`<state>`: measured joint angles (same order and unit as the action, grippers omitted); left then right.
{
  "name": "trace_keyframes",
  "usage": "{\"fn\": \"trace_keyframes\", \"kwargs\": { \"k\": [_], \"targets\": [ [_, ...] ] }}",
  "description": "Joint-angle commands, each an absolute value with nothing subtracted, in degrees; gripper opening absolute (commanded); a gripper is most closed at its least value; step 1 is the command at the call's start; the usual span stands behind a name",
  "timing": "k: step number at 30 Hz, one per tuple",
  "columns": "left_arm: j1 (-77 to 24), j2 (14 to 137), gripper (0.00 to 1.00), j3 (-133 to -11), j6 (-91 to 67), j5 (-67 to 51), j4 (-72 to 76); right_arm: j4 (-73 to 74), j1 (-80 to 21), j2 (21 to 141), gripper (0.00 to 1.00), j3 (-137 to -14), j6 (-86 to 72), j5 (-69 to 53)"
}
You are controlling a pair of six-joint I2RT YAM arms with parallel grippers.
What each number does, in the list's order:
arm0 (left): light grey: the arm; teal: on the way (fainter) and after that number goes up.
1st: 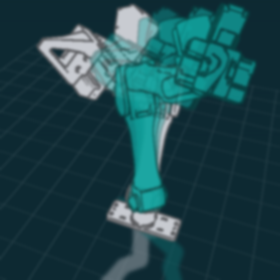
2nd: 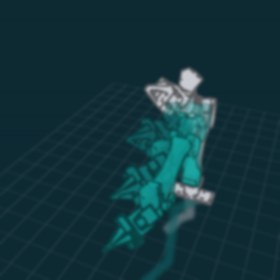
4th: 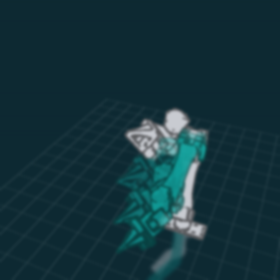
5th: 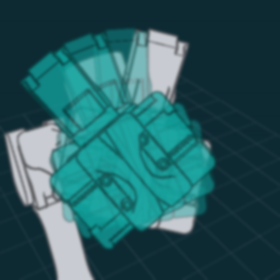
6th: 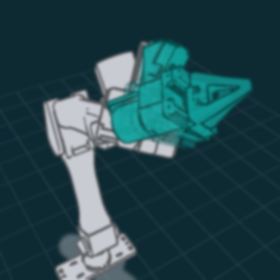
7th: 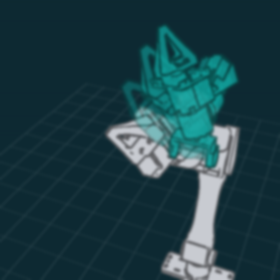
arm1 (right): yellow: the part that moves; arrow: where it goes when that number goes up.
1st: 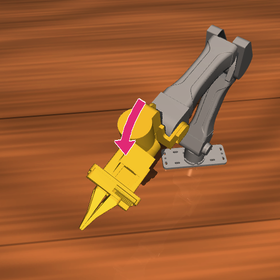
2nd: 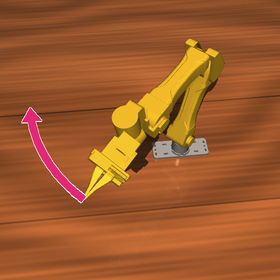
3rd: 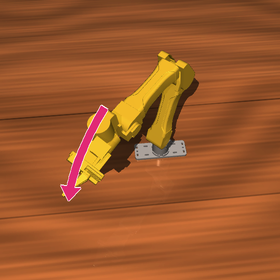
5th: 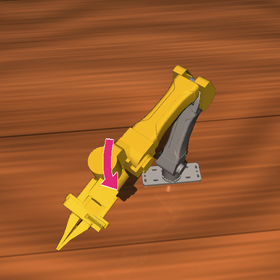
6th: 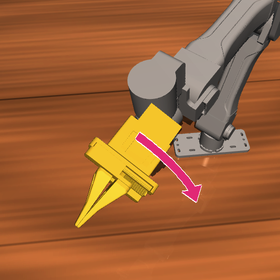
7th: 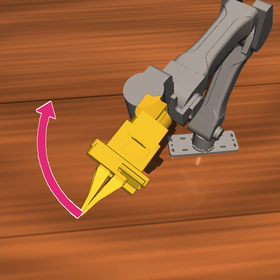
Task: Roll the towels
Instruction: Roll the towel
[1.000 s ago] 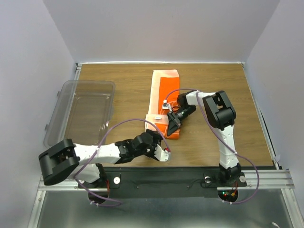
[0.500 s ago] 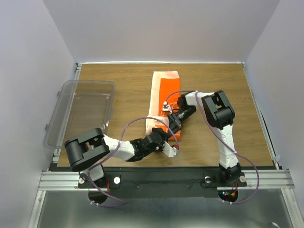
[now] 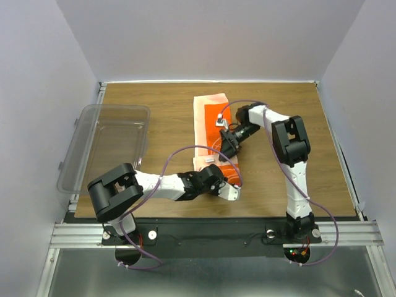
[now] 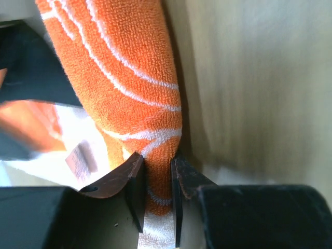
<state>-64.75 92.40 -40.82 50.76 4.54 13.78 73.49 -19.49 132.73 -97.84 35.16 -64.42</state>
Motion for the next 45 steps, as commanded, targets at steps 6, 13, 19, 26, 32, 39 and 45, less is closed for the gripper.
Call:
{"fn": "trace_keyframes", "kwargs": {
  "k": [6, 13, 19, 26, 32, 39, 45],
  "targets": [
    [-63.73, 95.88, 0.24, -49.91, 41.93, -17.37, -13.15, 71.72, -5.91, 122.35, 1.00, -110.65, 29.62, -59.85],
    [-56.44, 101.68, 0.25, -61.06, 39.30, -32.24, -23.98, 67.08, -2.46, 103.58, 1.00, -96.64, 32.16, -54.95],
    [-47.13, 110.64, 0.27, -69.60, 40.60, -44.19, -35.75, 62.67, -2.55, 87.65, 1.00, -82.02, 35.15, -47.83],
    [-41.49, 121.01, 0.29, -81.36, 47.02, -49.48, -47.28, 62.84, -7.45, 74.63, 1.00, -72.08, 39.89, -40.88],
    [-39.82, 129.54, 0.33, -90.07, 48.16, -50.53, -52.90, 44.78, -29.59, 66.80, 1.00, -58.55, 31.47, -22.09],
    [-37.88, 135.52, 0.35, -97.90, 49.48, -51.77, -58.62, 32.54, -43.84, 72.50, 1.00, -55.38, 34.00, -6.52],
    [-36.74, 138.07, 0.37, -100.54, 50.97, -52.47, -61.17, 26.47, -50.18, 75.14, 0.96, -51.42, 35.51, -4.05]
  ]
}}
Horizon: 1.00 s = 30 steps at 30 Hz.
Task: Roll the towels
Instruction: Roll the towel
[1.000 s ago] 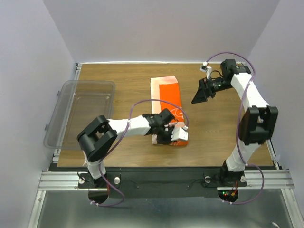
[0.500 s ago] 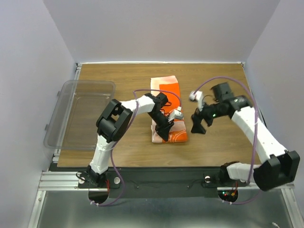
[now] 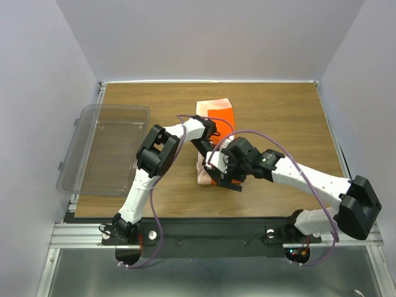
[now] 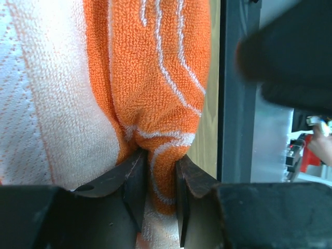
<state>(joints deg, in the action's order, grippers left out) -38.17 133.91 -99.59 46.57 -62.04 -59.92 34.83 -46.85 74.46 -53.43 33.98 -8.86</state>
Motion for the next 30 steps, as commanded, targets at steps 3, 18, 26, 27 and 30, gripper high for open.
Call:
{"fn": "trace_keyframes", "kwargs": {
  "k": [3, 18, 26, 27, 30],
  "targets": [
    [-36.65, 139.04, 0.38, -101.16, 51.33, -51.94, -61.61, 22.60, -51.50, 76.99, 0.91, -47.82, 36.12, -3.34],
    [-35.51, 128.79, 0.53, -98.09, 48.61, -50.81, -56.43, 16.34, -50.72, 83.06, 0.00, -44.20, 34.81, -9.39],
    [-32.00, 109.71, 0.66, -89.92, 42.72, -47.20, -48.61, 27.68, -46.76, 83.05, 0.00, -49.74, 31.82, -23.46],
    [-30.69, 106.03, 0.69, -88.69, 42.11, -45.72, -46.86, 28.73, -45.97, 83.40, 0.01, -50.36, 31.38, -24.60],
    [-28.22, 98.65, 0.73, -85.44, 39.03, -42.47, -43.26, 32.16, -44.48, 85.60, 0.01, -53.08, 30.24, -28.82]
  ]
}}
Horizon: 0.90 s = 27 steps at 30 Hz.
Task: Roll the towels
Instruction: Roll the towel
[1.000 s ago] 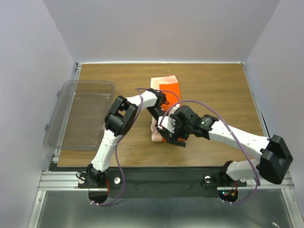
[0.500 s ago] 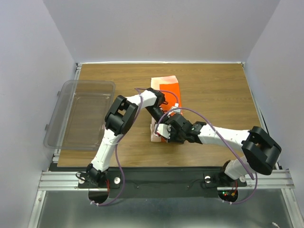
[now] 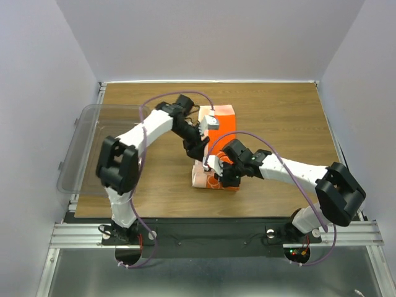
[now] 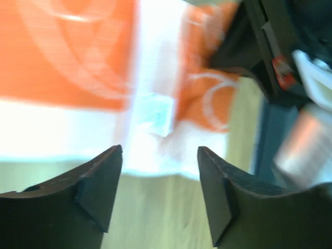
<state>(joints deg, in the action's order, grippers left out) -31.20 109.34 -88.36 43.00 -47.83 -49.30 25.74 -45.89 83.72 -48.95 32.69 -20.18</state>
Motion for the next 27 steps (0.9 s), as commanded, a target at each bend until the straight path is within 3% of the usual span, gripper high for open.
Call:
{"fn": "trace_keyframes", "kwargs": {
  "k": [1, 5, 6, 14, 18, 21, 27],
  "targets": [
    [-26.30, 96.79, 0.77, -84.30, 37.98, -41.49, -39.67, 33.91, -43.52, 86.39, 0.01, -54.57, 30.06, -30.31],
    [-21.29, 86.16, 0.89, -77.18, 32.62, -36.92, -28.85, 37.78, -40.79, 91.57, 0.01, -58.35, 29.27, -36.27],
    [-20.57, 81.09, 0.99, -73.34, 30.69, -35.78, -23.87, 38.49, -40.09, 93.67, 0.01, -60.19, 29.01, -37.95],
    [-22.67, 59.60, 0.99, -56.79, 35.76, -26.30, -14.76, 50.96, -33.93, 107.12, 0.01, -70.47, 32.25, -52.99],
    [-30.48, 55.82, 0.99, -48.02, 39.81, -18.04, -16.44, 61.07, -31.56, 115.74, 0.00, -76.89, 39.27, -58.17],
    [-42.32, 51.96, 0.99, -40.99, 41.48, -11.61, -12.93, 68.36, -29.10, 121.71, 0.01, -81.11, 43.84, -62.31],
    [-54.56, 57.11, 0.99, -36.65, 50.16, -6.79, -9.24, 76.37, -26.63, 128.66, 0.01, -85.86, 48.77, -66.09]
  ]
}}
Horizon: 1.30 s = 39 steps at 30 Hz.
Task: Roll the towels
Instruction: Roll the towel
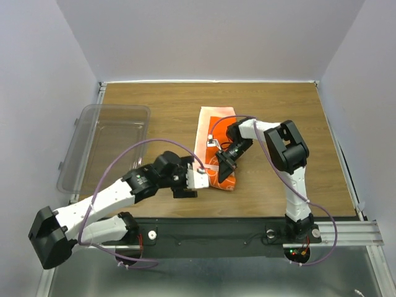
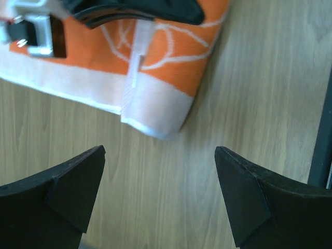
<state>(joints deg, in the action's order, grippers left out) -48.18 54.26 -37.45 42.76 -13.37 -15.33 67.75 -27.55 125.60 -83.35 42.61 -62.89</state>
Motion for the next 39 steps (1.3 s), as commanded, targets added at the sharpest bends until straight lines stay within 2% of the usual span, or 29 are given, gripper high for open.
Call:
{"fn": "trace_keyframes", "kwargs": {
  "k": [1, 4, 10, 15, 21, 24, 25, 28, 29, 31, 32, 34, 39],
  "targets": [
    [-56.32, 58.17, 0.99, -36.39, 51.06, -5.38, -7.84, 76.99, -26.54, 129.19, 0.02, -86.22, 49.13, -66.27],
    [-61.25, 63.53, 0.98, -36.91, 53.60, -3.17, -4.41, 78.39, -26.37, 130.51, 0.02, -87.27, 48.96, -66.53],
    [-65.04, 73.90, 0.88, -38.85, 54.14, 1.56, 3.23, 79.54, -26.02, 132.80, 0.03, -89.12, 47.99, -67.23],
    [-65.74, 77.69, 0.88, -37.97, 55.46, 4.47, 7.90, 79.54, -26.10, 133.15, 0.04, -89.21, 47.64, -66.89],
    [-66.01, 82.61, 0.93, -34.37, 57.21, 8.88, 14.93, 79.54, -26.10, 134.12, 0.05, -89.91, 47.11, -66.53],
    [-65.92, 84.46, 0.87, -34.36, 56.61, 9.05, 15.91, 79.54, -26.10, 134.65, 0.06, -90.26, 46.93, -66.53],
    [-66.00, 85.07, 0.76, -34.54, 55.99, 9.05, 15.30, 79.54, -26.10, 134.39, 0.07, -90.26, 46.93, -66.62],
    [-65.92, 83.85, 0.58, -35.07, 53.71, 7.74, 11.96, 79.54, -25.49, 133.51, 0.19, -90.26, 46.67, -67.24],
    [-66.00, 83.67, 0.47, -35.50, 51.35, 7.13, 10.56, 79.45, -24.88, 132.98, 0.29, -90.70, 46.41, -67.41],
    [-65.92, 83.67, 0.35, -37.52, 48.53, 4.67, 5.31, 79.45, -23.74, 132.54, 0.39, -91.75, 45.27, -67.67],
    [-65.92, 83.85, 0.32, -38.31, 46.34, 3.53, 3.36, 79.28, -22.16, 132.10, 0.46, -93.41, 44.74, -67.85],
    [-65.74, 84.20, 0.28, -40.07, 43.26, 0.54, 0.10, 79.02, -19.36, 131.05, 0.53, -95.44, 42.72, -68.03],
    [-63.64, 84.90, 0.27, -43.67, 37.19, -8.77, -6.50, 72.09, -13.11, 123.08, 0.73, -101.68, 31.94, -64.53]
  ]
}}
